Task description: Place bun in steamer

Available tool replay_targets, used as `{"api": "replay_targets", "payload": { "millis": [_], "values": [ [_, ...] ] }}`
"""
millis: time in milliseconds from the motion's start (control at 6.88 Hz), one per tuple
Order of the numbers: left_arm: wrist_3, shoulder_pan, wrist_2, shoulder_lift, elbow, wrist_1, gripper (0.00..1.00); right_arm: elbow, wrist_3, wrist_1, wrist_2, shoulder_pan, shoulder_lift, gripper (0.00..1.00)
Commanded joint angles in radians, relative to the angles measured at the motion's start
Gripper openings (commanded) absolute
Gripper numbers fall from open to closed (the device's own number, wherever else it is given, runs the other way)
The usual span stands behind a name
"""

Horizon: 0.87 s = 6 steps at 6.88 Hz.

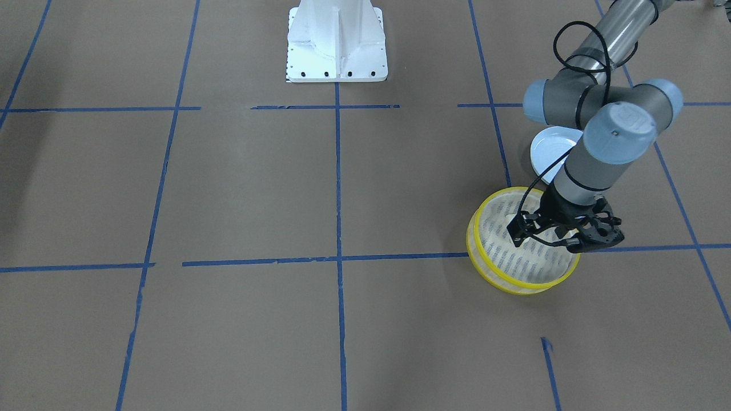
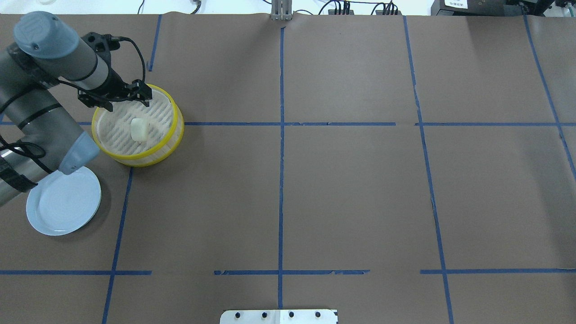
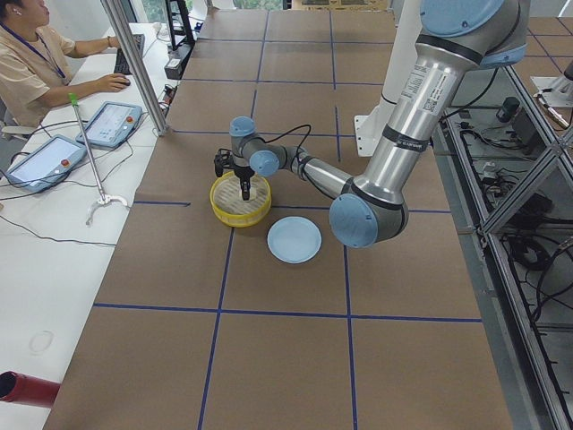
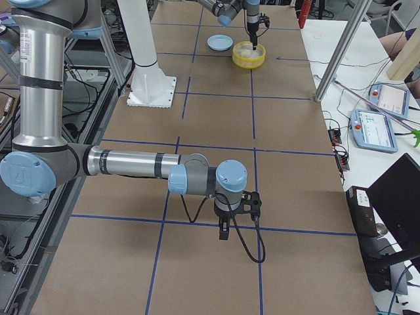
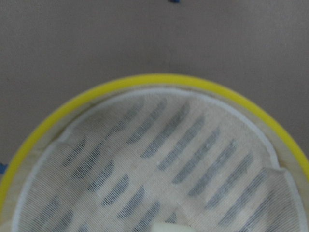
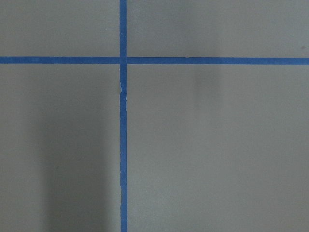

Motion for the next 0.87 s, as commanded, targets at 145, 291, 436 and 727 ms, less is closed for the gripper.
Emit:
{"api": "replay_targets", "payload": {
  "millis": [145,291,436,727],
  "values": [
    [0.673,-0.461,-0.222,0.164,-0.118,0.217,0.99,0.0,0.0,0.0,0.0,0.0,0.0,1.0],
    [0.912,-0.582,-0.247,0.264,-0.106,0.223,0.99,0.0,0.0,0.0,0.0,0.0,0.0,1.0],
    [1.03,-0.636,-0.249,0.315,-0.045,0.221,0.99,0.0,0.0,0.0,0.0,0.0,0.001,1.0],
    [1.078,-0.695,-0.258,0.335,-0.022,0.279,1.0,0.0,0.0,0.0,0.0,0.0,0.0,1.0]
  ]
}}
